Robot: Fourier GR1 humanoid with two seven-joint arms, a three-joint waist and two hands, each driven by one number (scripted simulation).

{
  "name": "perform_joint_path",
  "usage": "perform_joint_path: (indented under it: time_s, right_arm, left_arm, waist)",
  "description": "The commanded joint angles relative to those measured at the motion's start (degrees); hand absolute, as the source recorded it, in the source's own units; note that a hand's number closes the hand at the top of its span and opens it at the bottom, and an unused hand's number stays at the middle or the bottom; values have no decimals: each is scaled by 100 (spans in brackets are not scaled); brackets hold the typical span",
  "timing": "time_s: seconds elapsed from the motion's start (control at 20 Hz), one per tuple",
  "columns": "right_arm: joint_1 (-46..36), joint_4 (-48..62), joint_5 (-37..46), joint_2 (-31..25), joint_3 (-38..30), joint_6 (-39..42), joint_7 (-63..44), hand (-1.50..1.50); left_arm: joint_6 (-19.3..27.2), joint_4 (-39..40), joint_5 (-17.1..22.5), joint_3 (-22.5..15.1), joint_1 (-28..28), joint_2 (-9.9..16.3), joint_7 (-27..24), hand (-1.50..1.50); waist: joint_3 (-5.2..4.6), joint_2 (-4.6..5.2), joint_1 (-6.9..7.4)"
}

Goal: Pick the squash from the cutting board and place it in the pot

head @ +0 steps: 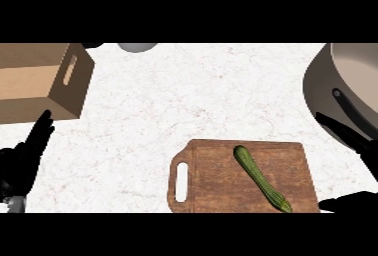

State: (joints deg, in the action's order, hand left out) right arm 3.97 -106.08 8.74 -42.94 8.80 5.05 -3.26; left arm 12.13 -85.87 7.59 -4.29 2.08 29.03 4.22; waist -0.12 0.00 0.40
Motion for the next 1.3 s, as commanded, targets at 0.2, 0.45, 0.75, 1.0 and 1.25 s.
perform_joint_path:
  time_s: [0.2,0.45,0.75,1.0,1.25]
  right_arm:
    - [-1167,-209,312,-529,1032,1606,-2170,-150]
    - [-2165,-131,-280,166,1649,2610,-3793,-150]
    - [-2510,405,-92,1176,1937,2977,-4349,-150]
    - [-2319,791,639,1512,2055,3051,-4173,-150]
    - [-2515,1057,1095,2022,2142,3168,-4414,-150]
  left_arm:
    - [65,-230,-167,-127,-246,-77,370,0]
    - [116,-56,-278,-155,-299,-240,306,0]
    - [-178,51,-253,181,-248,-202,223,0]
    - [-223,-33,-422,213,-208,-418,285,0]
    - [-184,-254,-643,260,44,-613,239,0]
  waist:
    - [1,17,139]
    - [-3,20,147]
    - [9,3,25]
    - [13,1,-14]
    - [12,-1,-8]
